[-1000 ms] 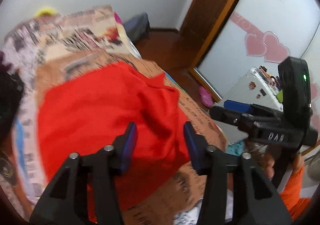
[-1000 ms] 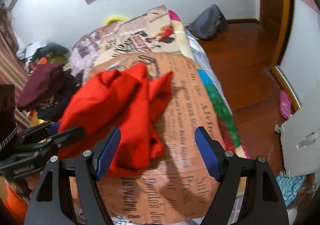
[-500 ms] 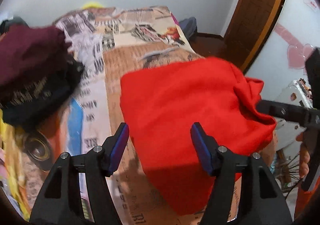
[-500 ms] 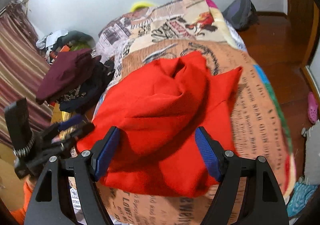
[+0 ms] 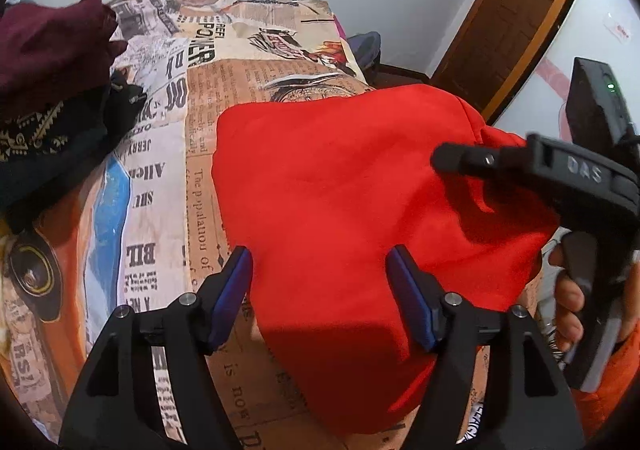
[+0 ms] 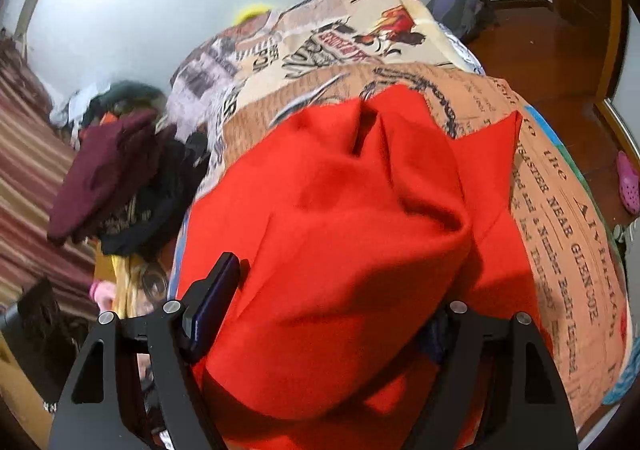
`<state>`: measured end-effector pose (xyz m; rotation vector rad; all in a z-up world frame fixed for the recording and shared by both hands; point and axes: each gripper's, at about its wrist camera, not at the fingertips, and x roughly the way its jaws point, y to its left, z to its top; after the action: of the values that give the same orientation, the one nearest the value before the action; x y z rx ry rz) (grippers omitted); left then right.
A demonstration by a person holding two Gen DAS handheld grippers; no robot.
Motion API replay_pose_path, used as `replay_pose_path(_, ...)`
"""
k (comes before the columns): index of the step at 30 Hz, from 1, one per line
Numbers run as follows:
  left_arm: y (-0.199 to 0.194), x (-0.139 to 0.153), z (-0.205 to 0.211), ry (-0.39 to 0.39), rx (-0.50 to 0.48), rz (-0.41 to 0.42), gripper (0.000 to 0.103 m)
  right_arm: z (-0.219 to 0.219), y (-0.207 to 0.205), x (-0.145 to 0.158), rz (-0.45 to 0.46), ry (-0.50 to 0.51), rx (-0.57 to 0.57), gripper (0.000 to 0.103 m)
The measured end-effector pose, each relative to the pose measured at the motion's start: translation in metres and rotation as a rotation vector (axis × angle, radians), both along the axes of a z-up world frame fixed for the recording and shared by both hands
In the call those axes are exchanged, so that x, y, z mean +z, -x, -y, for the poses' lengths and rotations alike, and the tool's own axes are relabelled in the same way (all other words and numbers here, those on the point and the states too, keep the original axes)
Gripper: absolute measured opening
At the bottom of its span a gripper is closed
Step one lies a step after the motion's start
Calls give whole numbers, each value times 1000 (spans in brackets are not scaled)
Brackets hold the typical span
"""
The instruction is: Fold large clothes
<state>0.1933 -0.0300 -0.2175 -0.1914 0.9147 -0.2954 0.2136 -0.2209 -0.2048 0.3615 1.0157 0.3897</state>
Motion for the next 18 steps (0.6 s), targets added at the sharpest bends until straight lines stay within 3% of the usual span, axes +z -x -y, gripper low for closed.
replay_pose_path(1,1,0,0,0,1,0,70,2,-2,1,10,-7,-15,65)
replay_pose_path(4,2,3,-1,-10,4,1,70,3,-2,9,44,-14,-13,33)
replay_pose_path(7,4,14,-3,-24,11,12,70,4,6,26,105,-16,29,21)
replay_pose_path(14,14,44,-1,-21,5,76,70,13,44,73,274,4,87,18)
replay_pose_path(18,13,34,12,-53,-36,45,70,25,52,59,263,62,77,18)
